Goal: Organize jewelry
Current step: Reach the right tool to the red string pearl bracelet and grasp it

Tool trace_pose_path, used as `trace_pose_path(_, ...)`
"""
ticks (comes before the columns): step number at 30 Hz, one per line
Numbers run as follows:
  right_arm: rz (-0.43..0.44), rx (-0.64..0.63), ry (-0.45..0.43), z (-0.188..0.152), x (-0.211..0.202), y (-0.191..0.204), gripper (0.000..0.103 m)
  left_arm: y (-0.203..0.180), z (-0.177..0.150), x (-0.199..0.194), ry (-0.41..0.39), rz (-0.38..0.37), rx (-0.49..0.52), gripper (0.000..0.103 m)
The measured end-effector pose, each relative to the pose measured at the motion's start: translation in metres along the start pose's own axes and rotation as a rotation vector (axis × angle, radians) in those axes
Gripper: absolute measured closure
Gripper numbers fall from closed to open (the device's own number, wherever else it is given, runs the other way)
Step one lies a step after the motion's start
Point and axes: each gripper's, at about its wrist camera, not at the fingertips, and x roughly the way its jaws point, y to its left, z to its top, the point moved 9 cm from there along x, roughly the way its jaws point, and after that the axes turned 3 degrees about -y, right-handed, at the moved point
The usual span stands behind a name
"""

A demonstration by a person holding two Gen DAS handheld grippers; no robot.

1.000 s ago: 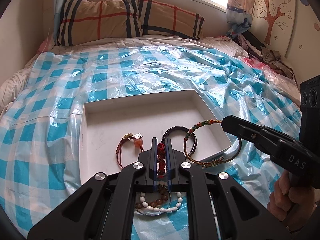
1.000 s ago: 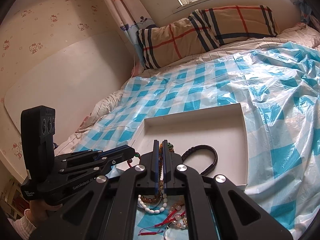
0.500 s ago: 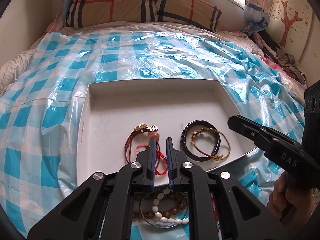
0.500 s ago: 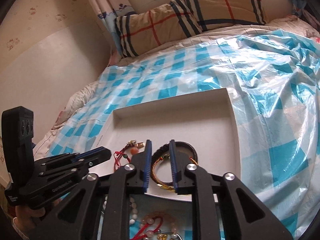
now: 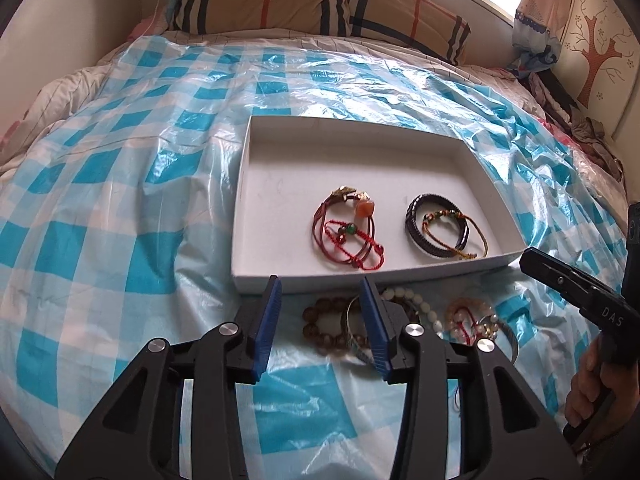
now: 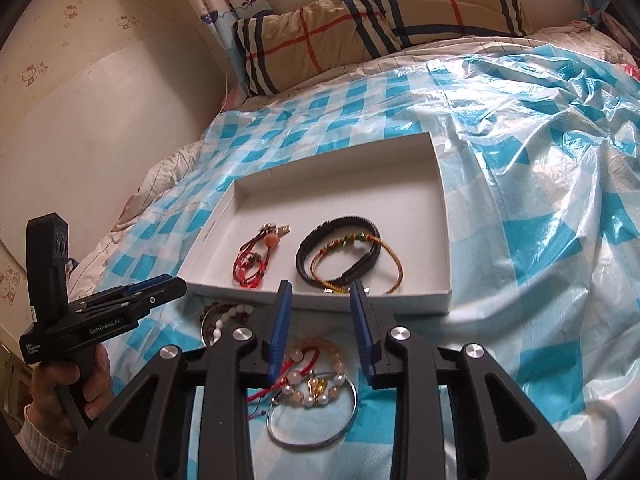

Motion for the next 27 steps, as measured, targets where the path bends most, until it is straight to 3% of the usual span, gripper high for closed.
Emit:
trace_pose_path(6,0.057,-0.085,0.106,-0.028,0.015,0.033,0.065,-0.006,-0.027,-0.010,0.029,-0.011,0.048,0.063)
trace_pose_path(10,0.032,-0.146,0.173,-0.042,0.033,0.043,0.050,-0.016,-0.035,-0.013,0.036,-0.013,0.104,0.062)
trace_pose_path(13,0.016,-0.187,0.205,-0.053,0.037,0.045,0.048,-0.021,-0.037,-0.017,0.032,-0.021,0.120,0.061)
trace_pose_path(22,-0.095,-0.278,0.209,-0.069,0.015,0.035,0.048,-0.027,-0.047,-0.019,0.051,-0.031,0.153,0.056)
trace_pose_path(27,-0.076,-0.235,0.170,-0.068,0.002,0.032,0.048,-0.029,-0.049,-0.020,0.055,-0.033,0.160,0.055)
